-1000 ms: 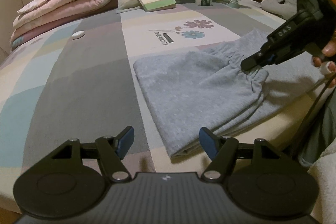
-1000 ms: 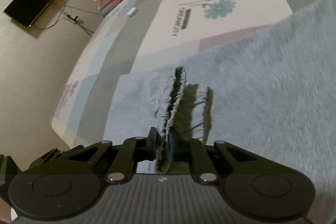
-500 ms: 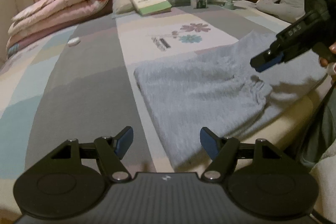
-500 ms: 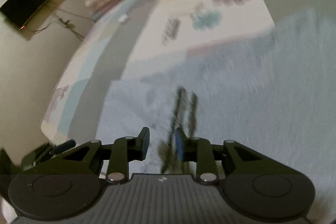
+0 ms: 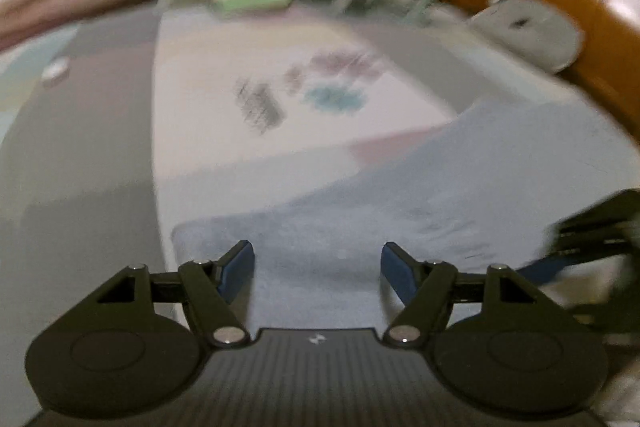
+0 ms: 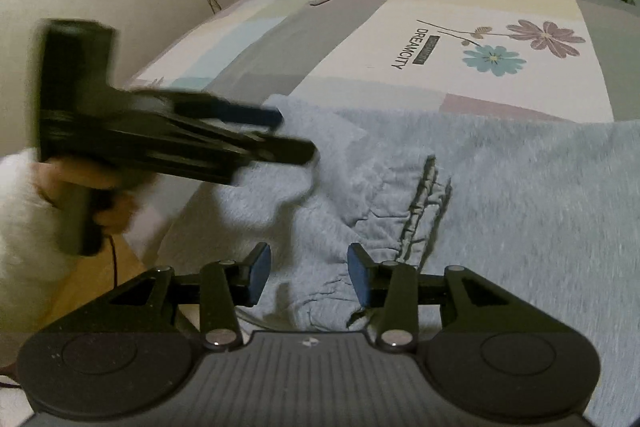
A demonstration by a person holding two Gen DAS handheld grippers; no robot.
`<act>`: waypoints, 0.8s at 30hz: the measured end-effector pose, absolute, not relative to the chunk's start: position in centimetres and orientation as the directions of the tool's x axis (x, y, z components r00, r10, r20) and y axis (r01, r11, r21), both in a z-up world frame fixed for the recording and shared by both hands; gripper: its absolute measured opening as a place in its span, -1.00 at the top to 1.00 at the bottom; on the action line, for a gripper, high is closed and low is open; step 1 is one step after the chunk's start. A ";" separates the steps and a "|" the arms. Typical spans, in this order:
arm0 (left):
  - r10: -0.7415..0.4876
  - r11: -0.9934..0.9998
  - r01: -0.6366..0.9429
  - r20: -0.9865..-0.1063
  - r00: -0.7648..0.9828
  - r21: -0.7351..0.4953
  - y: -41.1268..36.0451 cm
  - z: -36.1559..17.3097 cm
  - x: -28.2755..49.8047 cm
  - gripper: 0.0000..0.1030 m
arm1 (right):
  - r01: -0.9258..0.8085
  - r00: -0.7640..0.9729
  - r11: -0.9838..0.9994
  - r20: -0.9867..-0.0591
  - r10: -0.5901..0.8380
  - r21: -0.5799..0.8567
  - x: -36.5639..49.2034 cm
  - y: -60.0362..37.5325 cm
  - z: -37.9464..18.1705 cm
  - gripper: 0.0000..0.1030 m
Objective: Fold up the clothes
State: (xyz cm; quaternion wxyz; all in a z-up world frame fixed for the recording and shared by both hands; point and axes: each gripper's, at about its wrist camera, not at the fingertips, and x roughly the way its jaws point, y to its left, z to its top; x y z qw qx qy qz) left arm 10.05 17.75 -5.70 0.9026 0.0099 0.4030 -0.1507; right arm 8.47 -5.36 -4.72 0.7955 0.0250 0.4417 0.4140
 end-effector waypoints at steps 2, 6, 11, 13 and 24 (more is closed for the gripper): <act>-0.241 0.960 0.263 -0.747 0.619 -0.091 17.6 -6.3 10.3 -0.41 | -0.625 0.263 0.654 -0.673 0.691 0.427 8.6 -5.8 -5.0 0.07; -0.195 0.964 0.266 -0.742 0.641 -0.024 17.3 -4.4 8.0 -0.41 | -0.614 0.261 0.653 -0.666 0.698 0.443 8.8 -5.8 -5.1 0.07; -0.277 0.949 0.298 -0.729 0.626 -0.105 18.0 -3.6 3.6 -0.49 | -0.617 0.274 0.657 -0.664 0.696 0.434 8.5 -5.7 -5.1 0.06; -0.277 0.950 0.291 -0.729 0.626 -0.111 18.3 -3.7 2.7 -0.50 | -0.615 0.275 0.656 -0.661 0.698 0.438 8.4 -5.8 -5.1 0.06; -0.201 0.971 0.234 -0.715 0.670 -0.054 19.4 -3.6 -0.7 -0.53 | -0.686 0.312 0.654 -0.683 0.661 0.319 8.9 -2.8 -1.6 -0.03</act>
